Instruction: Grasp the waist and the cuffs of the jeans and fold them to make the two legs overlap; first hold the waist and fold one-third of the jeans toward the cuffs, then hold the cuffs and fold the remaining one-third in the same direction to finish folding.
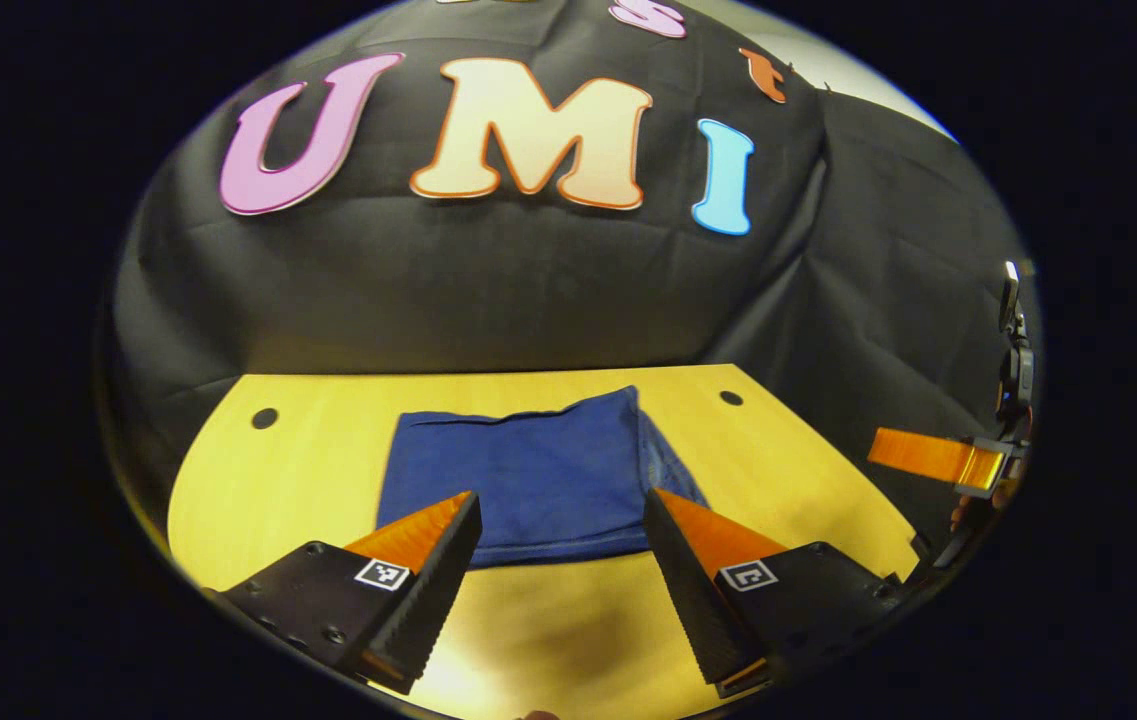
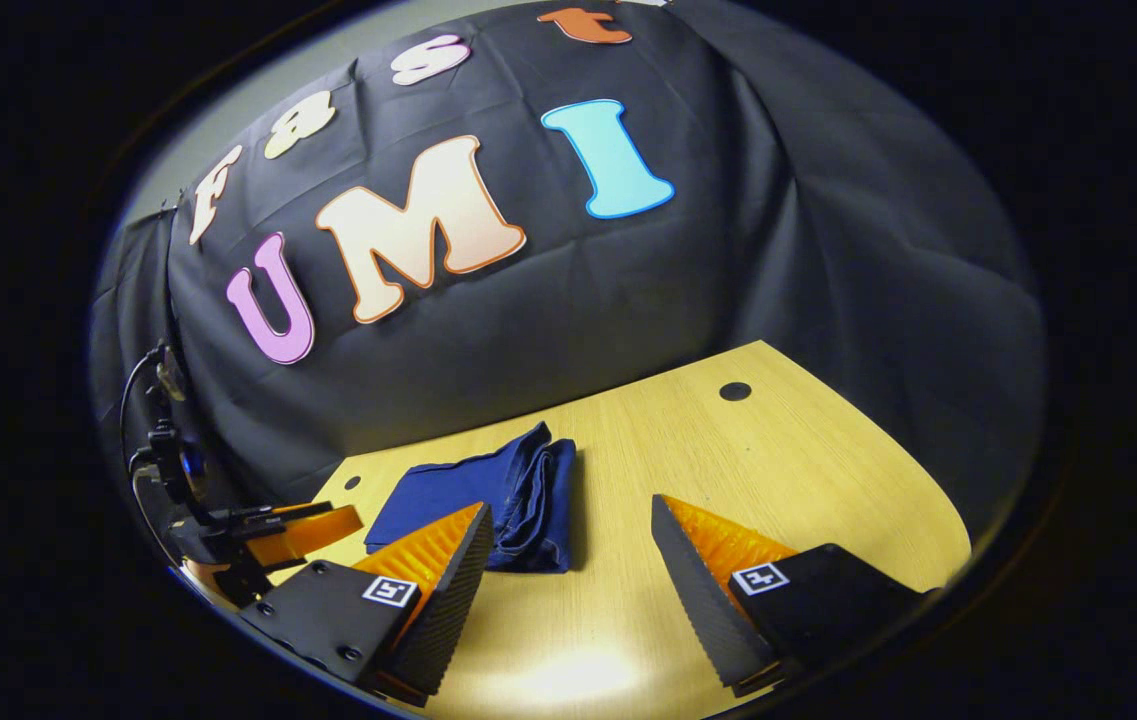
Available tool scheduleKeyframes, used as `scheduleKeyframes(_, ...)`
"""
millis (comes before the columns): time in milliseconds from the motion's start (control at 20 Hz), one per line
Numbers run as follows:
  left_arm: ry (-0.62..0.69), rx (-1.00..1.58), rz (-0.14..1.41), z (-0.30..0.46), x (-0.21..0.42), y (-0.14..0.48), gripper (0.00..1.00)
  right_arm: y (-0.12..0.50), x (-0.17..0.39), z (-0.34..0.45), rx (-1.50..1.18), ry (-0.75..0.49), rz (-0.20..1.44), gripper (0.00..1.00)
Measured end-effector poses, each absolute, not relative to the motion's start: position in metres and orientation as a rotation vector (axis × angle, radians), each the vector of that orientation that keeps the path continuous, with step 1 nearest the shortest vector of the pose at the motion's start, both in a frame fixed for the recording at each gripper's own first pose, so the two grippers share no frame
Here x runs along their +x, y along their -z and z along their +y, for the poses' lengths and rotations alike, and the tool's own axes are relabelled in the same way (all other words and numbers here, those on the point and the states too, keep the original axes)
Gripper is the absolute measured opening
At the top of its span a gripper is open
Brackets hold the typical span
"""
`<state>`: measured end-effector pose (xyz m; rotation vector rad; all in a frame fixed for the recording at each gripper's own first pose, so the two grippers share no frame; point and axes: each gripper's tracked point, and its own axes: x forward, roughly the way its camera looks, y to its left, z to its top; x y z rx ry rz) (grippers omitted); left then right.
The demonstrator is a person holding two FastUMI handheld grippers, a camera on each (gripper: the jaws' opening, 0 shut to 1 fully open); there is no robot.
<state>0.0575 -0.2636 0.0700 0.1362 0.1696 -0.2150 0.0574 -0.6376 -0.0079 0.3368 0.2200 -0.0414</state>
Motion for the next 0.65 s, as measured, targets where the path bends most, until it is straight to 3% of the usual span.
scheduleKeyframes(500, 0.086, 0.046, 0.136, -0.193, 0.039, -0.077, 0.97, 0.004, 0.039, -0.614, 0.274, 0.06, 0.225, 0.98)
scheduleKeyframes(550, 0.088, 0.049, 0.137, -0.189, 0.037, -0.078, 0.96, 0.003, 0.039, -0.613, 0.265, 0.061, 0.224, 0.93)
scheduleKeyframes(650, 0.09, 0.059, 0.138, -0.184, 0.036, -0.079, 0.97, 0.004, 0.037, -0.608, 0.261, 0.058, 0.229, 0.93)
